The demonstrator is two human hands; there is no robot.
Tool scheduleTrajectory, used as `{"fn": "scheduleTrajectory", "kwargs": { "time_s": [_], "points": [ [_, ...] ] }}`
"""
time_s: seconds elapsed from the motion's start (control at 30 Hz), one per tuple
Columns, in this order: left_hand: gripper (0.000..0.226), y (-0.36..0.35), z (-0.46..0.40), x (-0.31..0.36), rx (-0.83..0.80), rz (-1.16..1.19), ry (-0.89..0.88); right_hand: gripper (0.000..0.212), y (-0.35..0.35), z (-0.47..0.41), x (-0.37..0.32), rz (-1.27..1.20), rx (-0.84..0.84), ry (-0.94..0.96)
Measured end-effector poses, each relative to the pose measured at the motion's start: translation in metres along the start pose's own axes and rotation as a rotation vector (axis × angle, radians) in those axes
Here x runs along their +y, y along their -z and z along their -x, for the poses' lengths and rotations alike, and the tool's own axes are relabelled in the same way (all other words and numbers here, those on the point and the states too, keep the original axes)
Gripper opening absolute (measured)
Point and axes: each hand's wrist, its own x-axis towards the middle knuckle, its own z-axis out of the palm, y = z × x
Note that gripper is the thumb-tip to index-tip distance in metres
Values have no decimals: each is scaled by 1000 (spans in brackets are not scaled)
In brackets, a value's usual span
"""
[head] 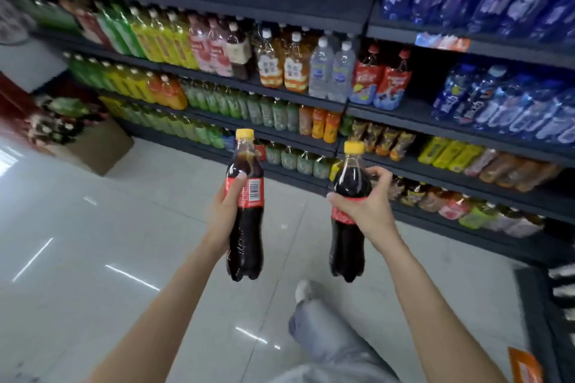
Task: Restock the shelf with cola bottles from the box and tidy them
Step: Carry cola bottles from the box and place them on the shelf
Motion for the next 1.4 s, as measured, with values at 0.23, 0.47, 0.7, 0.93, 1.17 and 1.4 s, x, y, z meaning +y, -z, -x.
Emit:
{"fn": "scheduleTrajectory", "kwargs": {
  "time_s": [0.23,0.47,0.7,0.93,1.17,1.4],
  "points": [
    [38,28,-155,116,1,-27,-263,62,-77,-182,-88,-118,68,238],
    [68,-4,-296,228,-76,-175,-628,61,-92,-328,-182,-194,256,540],
    [62,-93,-422,284,-220,-159,-826,59,-70,-452,-219,-45,501,696],
    [60,-190,-495,307,-339,-132,-808,65,-55,-542,-216,251,625,680],
    [76,-249,-529,303,-313,-264,-802,79,-50,-584,-205,228,650,540],
    [92,-255,-556,297,-221,-451,-877,102,-48,-593,-175,235,550,441]
  ]
}}
